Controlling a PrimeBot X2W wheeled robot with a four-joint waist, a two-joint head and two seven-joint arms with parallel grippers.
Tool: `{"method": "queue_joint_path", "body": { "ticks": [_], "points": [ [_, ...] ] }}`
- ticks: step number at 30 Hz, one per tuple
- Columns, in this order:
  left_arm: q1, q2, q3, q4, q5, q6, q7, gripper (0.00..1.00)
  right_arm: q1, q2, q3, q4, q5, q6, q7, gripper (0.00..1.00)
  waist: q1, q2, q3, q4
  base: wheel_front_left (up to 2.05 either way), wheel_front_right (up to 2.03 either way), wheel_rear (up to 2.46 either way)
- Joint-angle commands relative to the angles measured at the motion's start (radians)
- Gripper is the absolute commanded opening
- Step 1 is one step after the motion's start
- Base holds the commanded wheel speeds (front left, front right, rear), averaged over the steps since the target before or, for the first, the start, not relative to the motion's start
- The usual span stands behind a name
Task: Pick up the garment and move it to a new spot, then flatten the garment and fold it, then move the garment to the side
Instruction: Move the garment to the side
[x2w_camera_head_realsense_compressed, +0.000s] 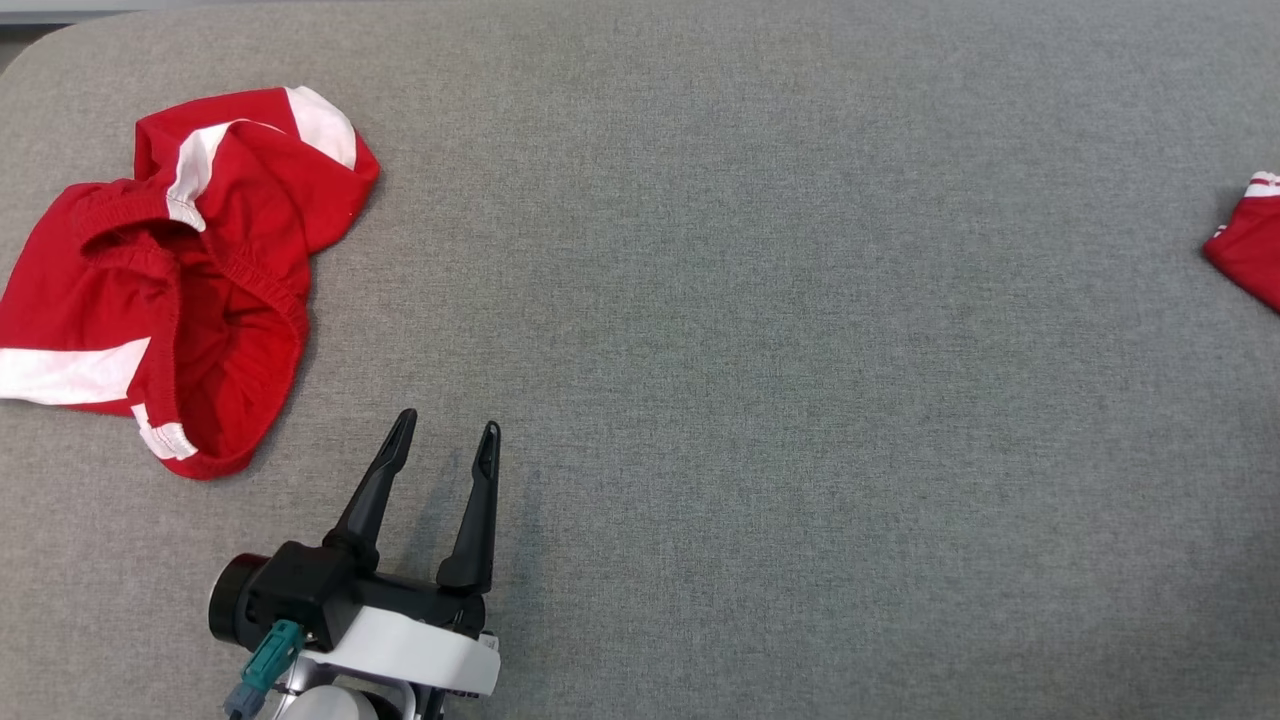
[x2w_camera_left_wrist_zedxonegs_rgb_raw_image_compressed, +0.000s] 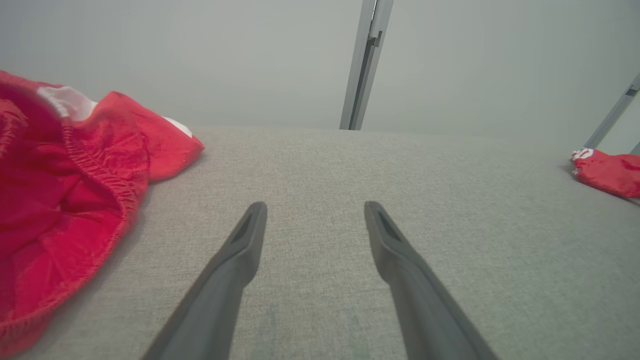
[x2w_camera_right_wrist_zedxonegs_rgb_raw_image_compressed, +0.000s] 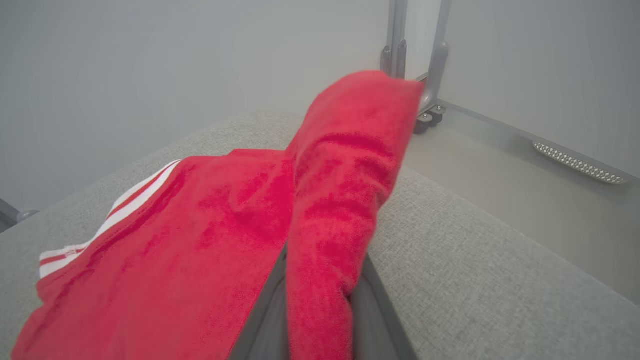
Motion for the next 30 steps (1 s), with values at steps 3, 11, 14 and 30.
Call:
{"method": "queue_joint_path", "body": {
  "ticks": [3, 11, 14, 30],
  "points": [
    [-0.015, 0.004, 0.007, 0.004, -0.003, -0.004, -0.004, 1.00, -0.016, 0.020, -0.048, -0.017, -0.065, 0.002, -0.005, 1.00, 0.0000, 0.0000, 0.000, -0.001, 0.00, 0.00, 0.00],
    [-0.006, 0.004, 0.007, 0.012, -0.002, -0.004, -0.004, 1.00, -0.032, 0.062, -0.156, -0.031, -0.207, 0.002, -0.005, 1.00, 0.0000, 0.0000, -0.026, -0.004, 0.00, 0.00, 0.00],
    [0.003, 0.004, 0.006, 0.014, -0.004, -0.002, -0.004, 1.00, -0.030, 0.071, -0.174, -0.033, -0.246, 0.002, -0.005, 1.00, 0.0000, 0.0000, -0.043, -0.007, 0.00, 0.00, 0.00],
    [0.036, 0.004, 0.006, 0.009, -0.017, 0.013, -0.004, 1.00, -0.004, 0.106, -0.214, -0.087, -0.447, 0.001, 0.003, 1.00, 0.0000, 0.0000, -0.114, -0.041, 0.00, 0.00, 0.00]
  ]
}}
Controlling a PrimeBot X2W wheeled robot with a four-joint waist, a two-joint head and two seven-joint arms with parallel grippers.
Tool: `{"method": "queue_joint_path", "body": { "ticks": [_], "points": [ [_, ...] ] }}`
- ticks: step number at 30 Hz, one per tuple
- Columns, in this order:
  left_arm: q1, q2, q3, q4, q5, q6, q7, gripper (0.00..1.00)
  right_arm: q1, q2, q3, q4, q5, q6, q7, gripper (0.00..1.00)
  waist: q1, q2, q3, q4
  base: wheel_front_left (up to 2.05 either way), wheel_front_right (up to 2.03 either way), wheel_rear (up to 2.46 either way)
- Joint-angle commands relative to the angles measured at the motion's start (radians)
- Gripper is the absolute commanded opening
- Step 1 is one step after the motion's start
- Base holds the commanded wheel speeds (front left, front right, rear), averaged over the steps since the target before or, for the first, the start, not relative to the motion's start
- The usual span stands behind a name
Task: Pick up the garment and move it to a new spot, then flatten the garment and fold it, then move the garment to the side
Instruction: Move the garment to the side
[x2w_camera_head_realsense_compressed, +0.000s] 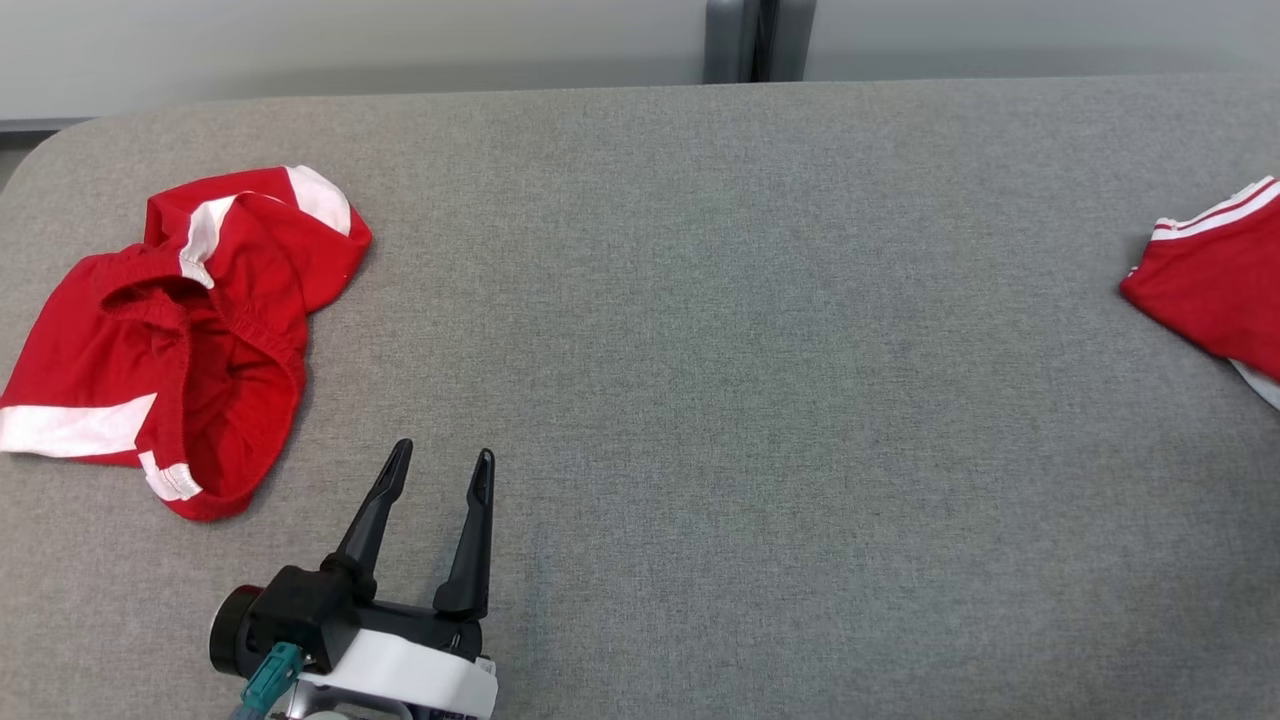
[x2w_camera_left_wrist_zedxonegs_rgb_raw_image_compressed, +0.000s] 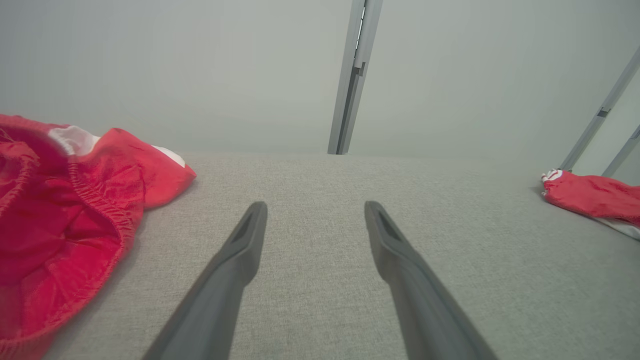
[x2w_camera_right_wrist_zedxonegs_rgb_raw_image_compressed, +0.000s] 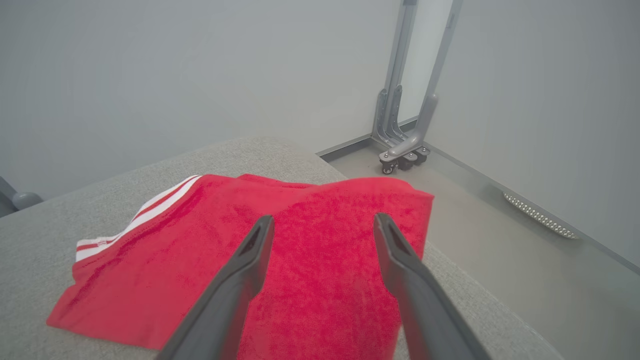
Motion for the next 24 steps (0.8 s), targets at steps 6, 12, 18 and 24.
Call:
{"method": "queue_joint_path", "body": {
  "ticks": [6, 12, 18, 24],
  "points": [
    [0.019, 0.004, 0.002, 0.000, -0.009, 0.010, -0.004, 1.00, -0.061, 0.031, 0.069, -0.028, 0.109, 0.001, -0.011, 1.00, 0.0000, 0.0000, -0.030, -0.014, 0.00, 0.00, 0.00],
    [0.027, 0.004, 0.026, -0.005, -0.007, 0.010, -0.004, 1.00, -0.040, 0.102, 0.329, -0.152, 0.418, 0.001, -0.011, 1.00, 0.0000, 0.0000, -0.066, -0.031, 0.00, 0.00, 0.00],
    [0.034, 0.004, 0.057, -0.016, -0.021, 0.016, -0.004, 1.00, 0.110, 0.101, 0.687, -0.367, 0.800, 0.001, -0.010, 1.00, 0.0000, 0.0000, -0.110, -0.047, 0.00, 0.00, 0.00],
    [0.036, 0.004, 0.104, -0.033, -0.051, 0.032, -0.004, 1.00, 0.295, 0.057, 0.926, -0.577, 1.041, 0.001, -0.010, 1.00, 0.0000, 0.0000, -0.147, -0.054, 0.00, 0.00, 0.00]
  ]
}}
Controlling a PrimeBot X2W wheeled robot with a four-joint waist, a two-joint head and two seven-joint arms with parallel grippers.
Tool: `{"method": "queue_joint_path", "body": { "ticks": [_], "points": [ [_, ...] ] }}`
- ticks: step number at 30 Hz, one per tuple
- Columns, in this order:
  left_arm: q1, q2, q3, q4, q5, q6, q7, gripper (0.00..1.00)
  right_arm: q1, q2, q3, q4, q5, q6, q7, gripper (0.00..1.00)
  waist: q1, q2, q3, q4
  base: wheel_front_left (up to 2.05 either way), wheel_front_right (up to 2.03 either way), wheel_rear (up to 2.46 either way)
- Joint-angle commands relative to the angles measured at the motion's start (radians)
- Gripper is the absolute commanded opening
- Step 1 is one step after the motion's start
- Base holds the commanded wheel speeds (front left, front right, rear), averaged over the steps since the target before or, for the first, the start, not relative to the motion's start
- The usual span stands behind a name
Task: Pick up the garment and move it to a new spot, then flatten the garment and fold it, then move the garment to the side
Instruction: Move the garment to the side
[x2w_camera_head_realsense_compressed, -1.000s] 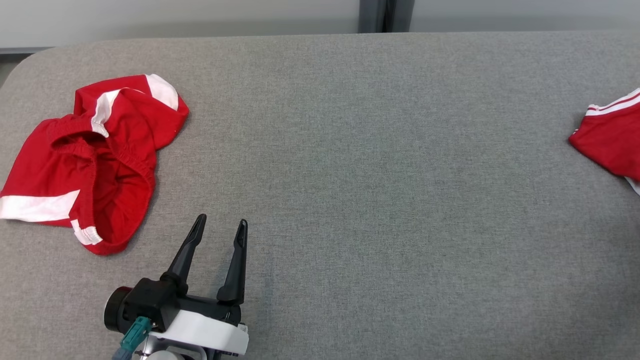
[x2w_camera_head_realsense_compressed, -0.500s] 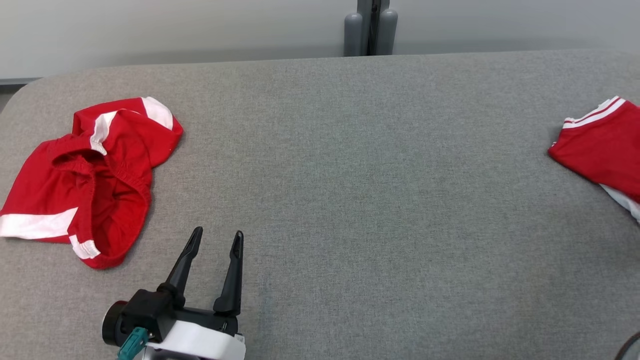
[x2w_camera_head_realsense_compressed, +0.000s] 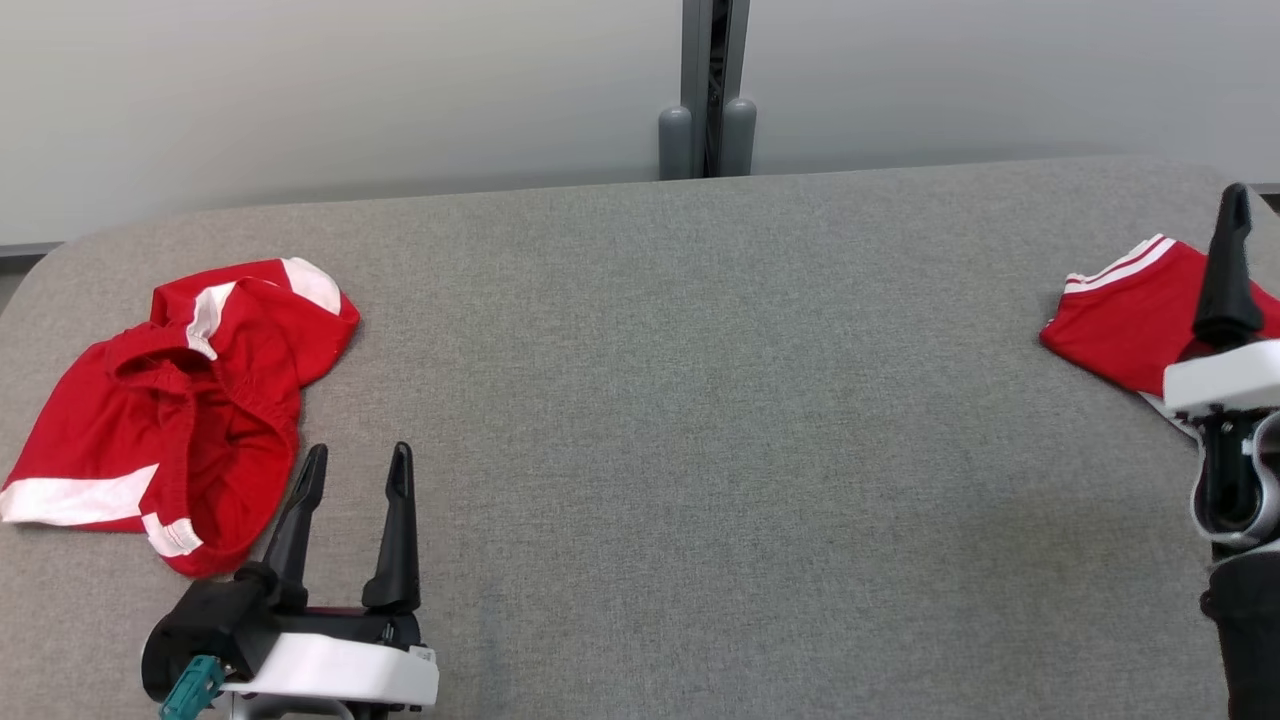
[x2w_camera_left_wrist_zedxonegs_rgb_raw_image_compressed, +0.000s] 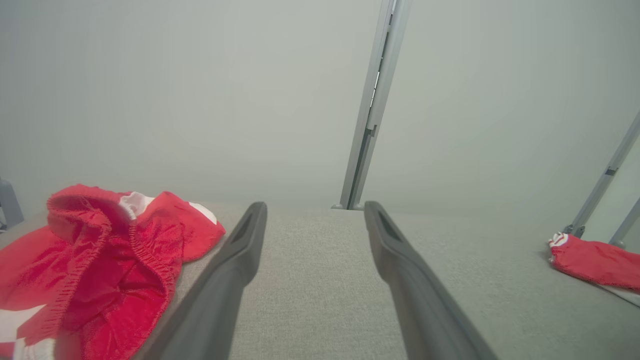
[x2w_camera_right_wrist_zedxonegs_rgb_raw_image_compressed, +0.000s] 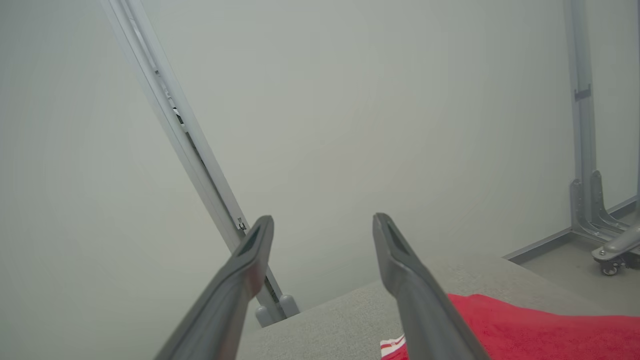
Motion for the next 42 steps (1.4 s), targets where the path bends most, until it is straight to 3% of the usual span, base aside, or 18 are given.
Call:
{"method": "queue_joint_path", "body": {
  "ticks": [1, 7, 17, 25, 42],
  "points": [
    [0.006, 0.004, 0.014, -0.007, -0.009, 0.008, -0.004, 1.00, 0.048, -0.011, 0.040, -0.041, 0.033, 0.001, -0.004, 1.00, 0.0000, 0.0000, -0.012, -0.003, 0.00, 0.00, 0.00],
    [0.006, 0.004, 0.040, -0.017, -0.022, 0.014, -0.004, 1.00, 0.202, -0.010, 0.153, -0.187, 0.084, 0.001, -0.004, 1.00, 0.0000, 0.0000, -0.028, -0.001, 0.00, 0.00, 0.00],
    [0.017, 0.004, 0.043, 0.021, -0.024, 0.026, -0.004, 1.00, 0.415, 0.047, 0.221, -0.337, -0.007, 0.001, -0.004, 1.00, 0.0000, 0.0000, -0.042, 0.013, 0.00, 0.00, 0.00],
    [0.037, 0.004, 0.019, 0.084, 0.019, 0.029, -0.004, 1.00, 0.533, 0.107, 0.208, -0.372, -0.127, 0.001, -0.004, 1.00, 0.0000, 0.0000, -0.053, 0.030, 0.00, 0.00, 0.00],
    [0.042, 0.004, 0.021, 0.099, 0.021, 0.031, -0.004, 1.00, 0.561, 0.132, 0.186, -0.406, -0.141, 0.001, -0.004, 1.00, 0.0000, 0.0000, -0.061, 0.032, 0.00, 0.00, 0.00]
  ]
}}
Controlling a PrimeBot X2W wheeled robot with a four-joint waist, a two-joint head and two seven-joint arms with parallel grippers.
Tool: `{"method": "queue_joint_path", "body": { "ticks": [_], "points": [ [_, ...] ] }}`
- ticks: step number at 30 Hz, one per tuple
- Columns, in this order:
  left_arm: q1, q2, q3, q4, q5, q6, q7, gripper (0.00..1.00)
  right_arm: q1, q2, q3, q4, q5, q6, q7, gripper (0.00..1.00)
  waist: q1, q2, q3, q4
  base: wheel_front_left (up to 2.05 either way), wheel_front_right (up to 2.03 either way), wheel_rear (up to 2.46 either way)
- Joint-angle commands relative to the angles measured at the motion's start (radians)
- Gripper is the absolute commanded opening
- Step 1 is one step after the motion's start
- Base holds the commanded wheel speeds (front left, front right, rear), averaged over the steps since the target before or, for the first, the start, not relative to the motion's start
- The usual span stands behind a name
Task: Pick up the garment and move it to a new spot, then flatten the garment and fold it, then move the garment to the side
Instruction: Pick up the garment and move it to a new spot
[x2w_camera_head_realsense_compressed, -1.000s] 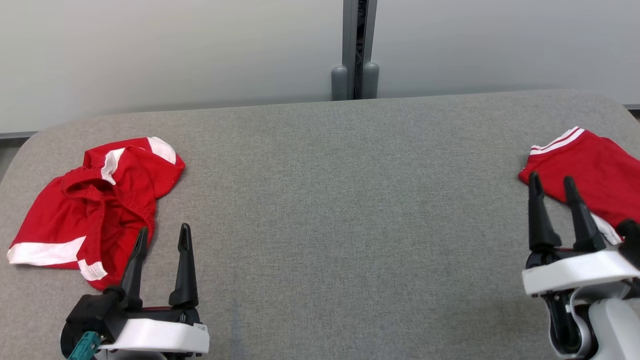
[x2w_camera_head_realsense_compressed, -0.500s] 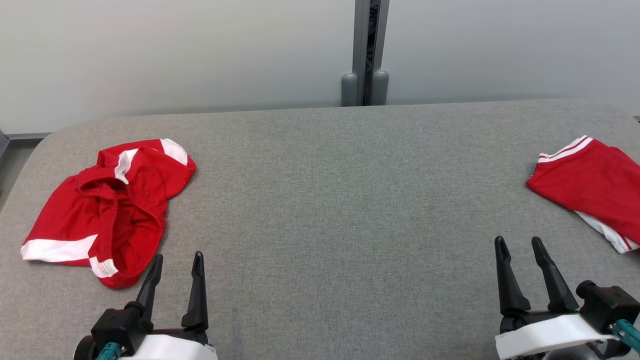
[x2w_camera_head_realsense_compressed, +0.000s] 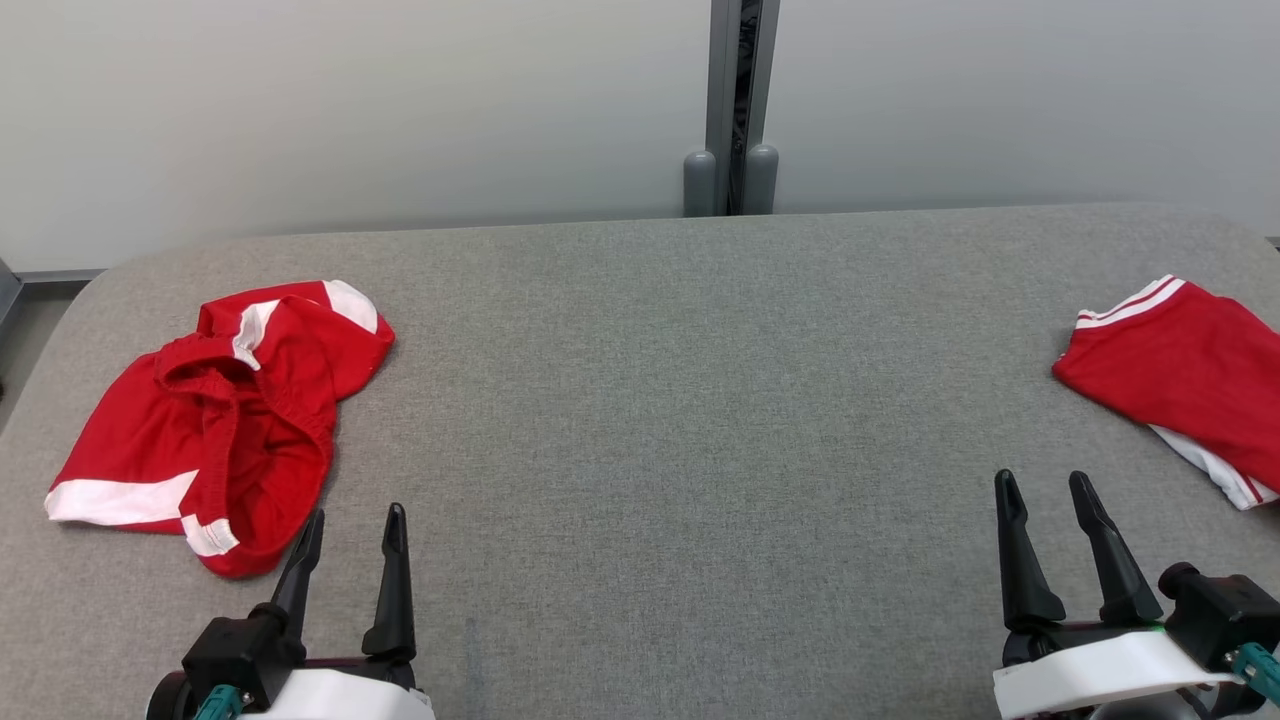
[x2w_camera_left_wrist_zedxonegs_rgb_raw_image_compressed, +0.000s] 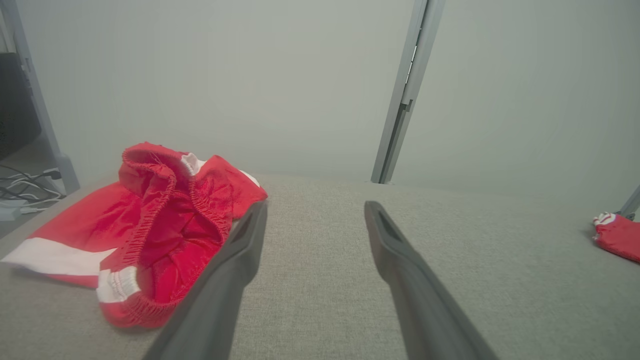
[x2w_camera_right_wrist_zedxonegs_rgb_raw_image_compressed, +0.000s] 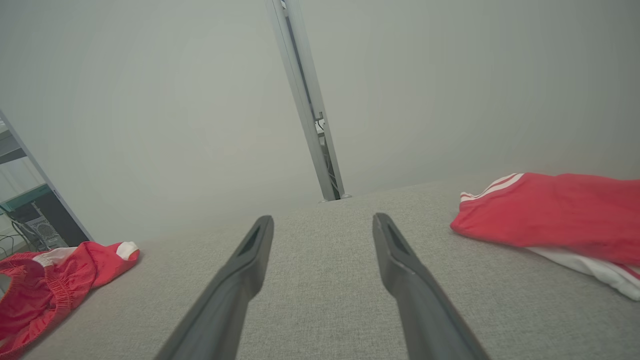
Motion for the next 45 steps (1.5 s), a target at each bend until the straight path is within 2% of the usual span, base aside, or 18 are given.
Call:
{"method": "queue_joint_path", "body": {
  "ticks": [1, 6, 14, 15, 33, 37, 45],
  "points": [
    [0.004, 0.004, 0.000, -0.004, 0.002, 0.001, -0.004, 1.00, 0.010, -0.002, -0.001, -0.004, 0.005, 0.001, -0.004, 1.00, 0.0000, 0.0000, -0.001, 0.001, 0.00, 0.00, 0.00],
    [-0.012, 0.005, -0.006, -0.012, -0.004, -0.002, -0.004, 1.00, 0.015, -0.002, -0.002, -0.006, 0.006, 0.001, -0.004, 1.00, 0.0000, 0.0000, 0.004, 0.047, 0.00, 0.00, 0.00],
    [-0.015, 0.004, -0.016, -0.018, -0.006, 0.002, -0.004, 1.00, 0.019, -0.003, 0.019, -0.005, 0.003, 0.001, -0.004, 1.00, 0.0000, 0.0000, 0.007, 0.194, 0.00, 0.00, 0.00],
    [-0.015, 0.004, -0.016, -0.018, -0.006, 0.002, -0.004, 1.00, 0.019, -0.003, 0.019, -0.005, 0.003, 0.001, -0.004, 1.00, 0.0000, 0.0000, 0.007, 0.194, 0.00, 0.00, 0.00],
    [0.035, 0.004, -0.019, -0.031, 0.011, 0.007, -0.004, 1.00, 0.050, -0.003, 0.048, 0.001, 0.035, 0.001, -0.004, 1.00, 0.0000, 0.0000, -0.044, 0.465, 0.00, 0.00, 0.00],
    [0.037, 0.004, -0.009, -0.042, 0.008, 0.011, -0.004, 1.00, 0.037, -0.003, 0.059, 0.000, 0.030, 0.001, -0.004, 1.00, 0.0000, 0.0000, -0.037, 0.491, 0.00, 0.00, 0.00],
    [0.039, 0.004, 0.003, -0.064, -0.006, 0.027, -0.004, 1.00, 0.002, -0.003, 0.087, 0.022, 0.020, 0.001, -0.004, 1.00, 0.0000, 0.0000, -0.020, 0.501, 0.00, 0.00, 0.00]
  ]
}}
